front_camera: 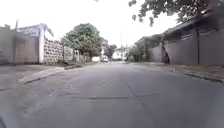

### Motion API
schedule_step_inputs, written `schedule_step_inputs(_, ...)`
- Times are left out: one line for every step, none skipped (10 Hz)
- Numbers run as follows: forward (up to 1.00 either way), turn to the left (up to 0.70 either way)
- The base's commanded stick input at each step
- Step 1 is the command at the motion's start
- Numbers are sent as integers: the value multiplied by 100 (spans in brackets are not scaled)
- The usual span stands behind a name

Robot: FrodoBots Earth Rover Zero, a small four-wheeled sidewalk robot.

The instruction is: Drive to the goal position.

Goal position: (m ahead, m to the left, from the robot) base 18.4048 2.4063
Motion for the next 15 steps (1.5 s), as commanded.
schedule_step_inputs(100, 7)
schedule_step_inputs(100, 7)
schedule_step_inputs(100, 7)
schedule_step_inputs(100, 7)
schedule_step_inputs(100, 7)
schedule_step_inputs(100, 7)
schedule_step_inputs(100, 7)
schedule_step_inputs(100, 7)
schedule_step_inputs(100, 7)
schedule_step_inputs(100, 7)
schedule_step_inputs(100, 7)
schedule_step_inputs(100, 7)
schedule_step_inputs(100, 7)
schedule_step_inputs(100, 7)
schedule_step_inputs(100, 7)
